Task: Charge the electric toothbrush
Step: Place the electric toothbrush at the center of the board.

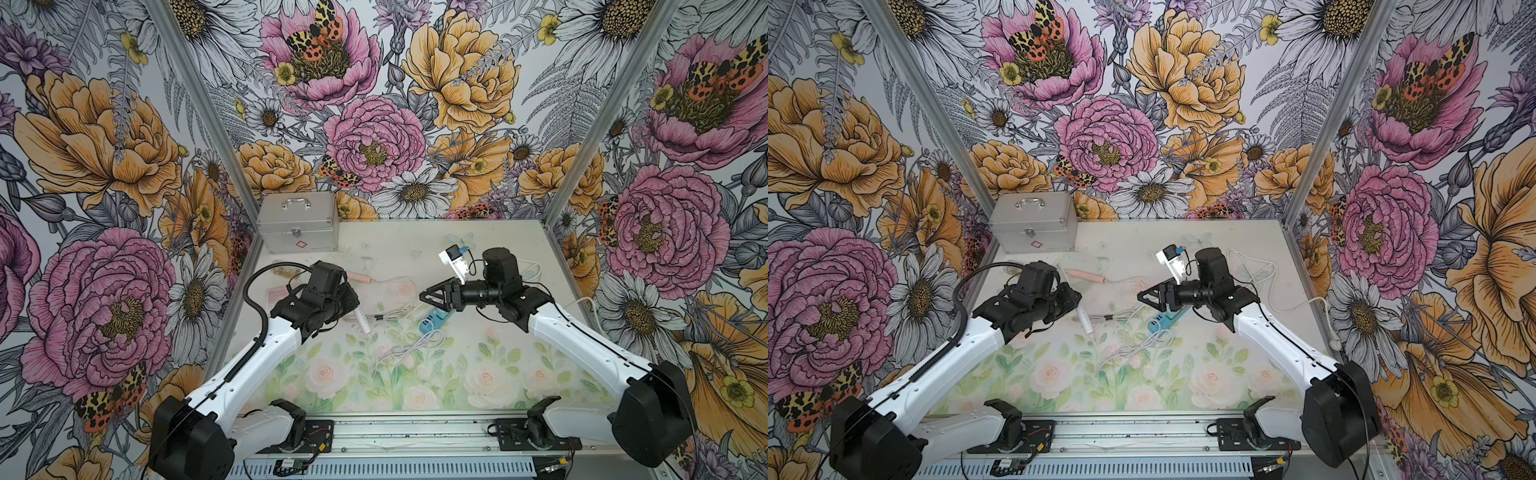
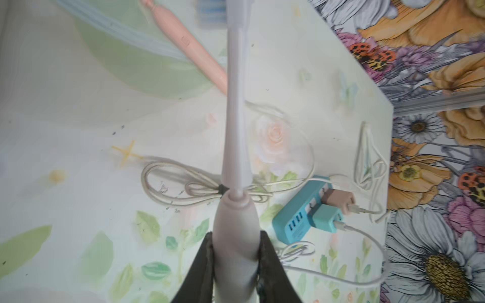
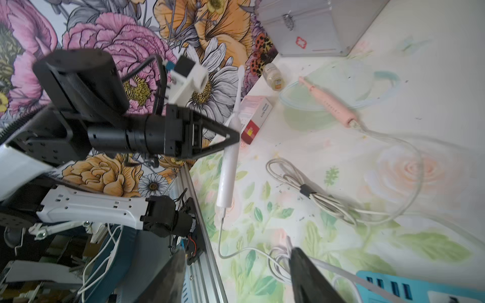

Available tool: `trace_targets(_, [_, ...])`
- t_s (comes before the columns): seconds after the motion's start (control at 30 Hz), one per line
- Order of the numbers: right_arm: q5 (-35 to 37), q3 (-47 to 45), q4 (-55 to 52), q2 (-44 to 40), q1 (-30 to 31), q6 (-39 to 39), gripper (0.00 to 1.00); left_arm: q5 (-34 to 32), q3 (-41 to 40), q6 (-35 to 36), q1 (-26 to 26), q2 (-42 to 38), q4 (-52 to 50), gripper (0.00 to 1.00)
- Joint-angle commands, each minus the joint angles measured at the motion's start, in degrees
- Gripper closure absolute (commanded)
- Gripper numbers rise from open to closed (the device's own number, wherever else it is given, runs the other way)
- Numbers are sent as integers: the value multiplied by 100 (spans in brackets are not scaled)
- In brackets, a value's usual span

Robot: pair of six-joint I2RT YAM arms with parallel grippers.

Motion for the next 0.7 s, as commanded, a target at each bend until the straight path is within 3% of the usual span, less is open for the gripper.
trace_targets(0.0, [759,93,-450,-64,-161,-166,31,-428,-373,-366,6,64,-121,100])
trace_targets(0.17, [995,185,-566,69,-401,-164,30,-742,-670,-226,37,555,-111,100])
trace_targets(0.43, [1550,185,-709,101,-613,-202,29,-455,-1016,-242,375,1194,380,100])
trace_targets(0.47, [1634,185,-713,105,-649,-199,29,-385,-1038,-207,411,1216,429,94])
trace_targets(0.67, [2545,223,-859,12,-906,-138,28,-337,-1037,-66,518,926,402,33])
